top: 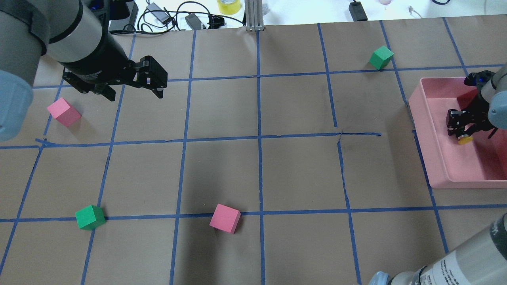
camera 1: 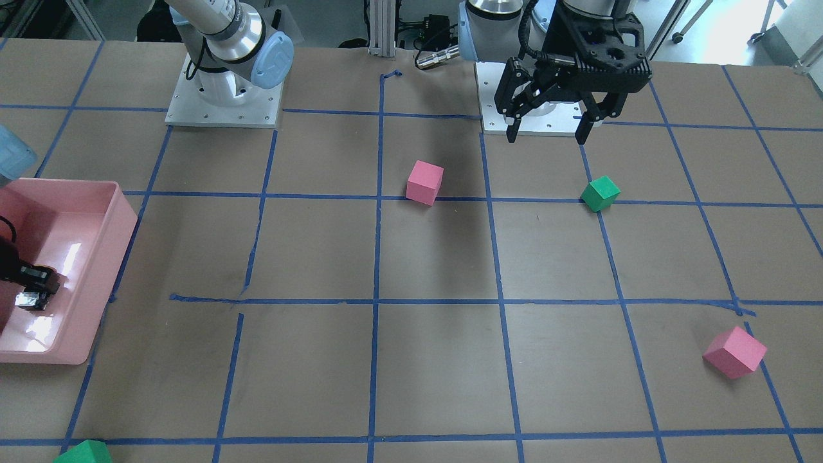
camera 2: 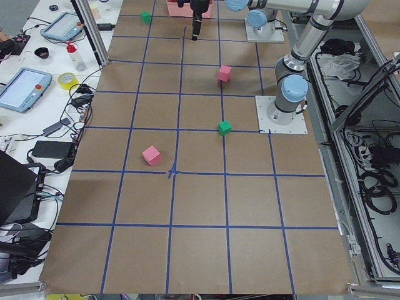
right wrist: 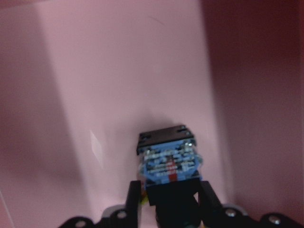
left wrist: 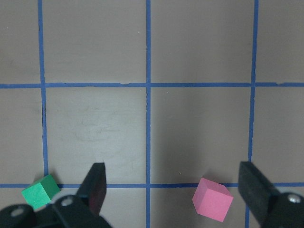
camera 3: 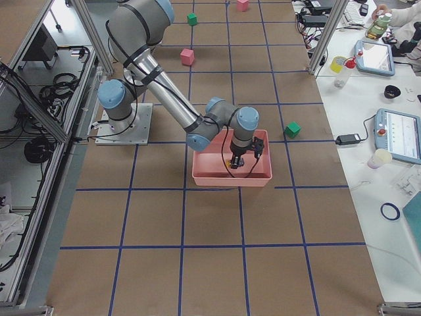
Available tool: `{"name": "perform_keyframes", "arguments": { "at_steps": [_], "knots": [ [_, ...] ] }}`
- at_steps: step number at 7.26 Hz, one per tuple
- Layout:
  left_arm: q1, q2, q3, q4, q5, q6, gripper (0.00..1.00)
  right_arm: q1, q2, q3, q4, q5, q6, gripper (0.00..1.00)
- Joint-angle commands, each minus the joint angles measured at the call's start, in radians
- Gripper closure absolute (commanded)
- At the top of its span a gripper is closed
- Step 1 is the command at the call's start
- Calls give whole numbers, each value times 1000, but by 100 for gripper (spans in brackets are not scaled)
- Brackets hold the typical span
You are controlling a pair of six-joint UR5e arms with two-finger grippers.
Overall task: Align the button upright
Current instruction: 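Grasp the yellow-capped button in the tray with the right gripper and lift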
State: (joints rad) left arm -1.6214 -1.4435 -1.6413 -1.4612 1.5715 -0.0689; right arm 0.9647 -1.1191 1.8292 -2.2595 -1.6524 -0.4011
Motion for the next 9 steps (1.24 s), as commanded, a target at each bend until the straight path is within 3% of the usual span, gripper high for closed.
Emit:
{"name": "perform_keyframes", "arguments": {
  "at_steps": [1,5,7,9],
  "knots": [
    [0,0,0,1,-1,0,0,-1,-10,-7,3,0,-31,100],
    [0,0,0,-1,1,1,0,67,-171,-71,185,0,2,100],
    [0,0,0,-1,-1,0,0,94,-179,-181,314,2,4,100],
    [0,0,0,-1,-1,0,0,138,-188,-229,348,-1,4,100]
  ]
}}
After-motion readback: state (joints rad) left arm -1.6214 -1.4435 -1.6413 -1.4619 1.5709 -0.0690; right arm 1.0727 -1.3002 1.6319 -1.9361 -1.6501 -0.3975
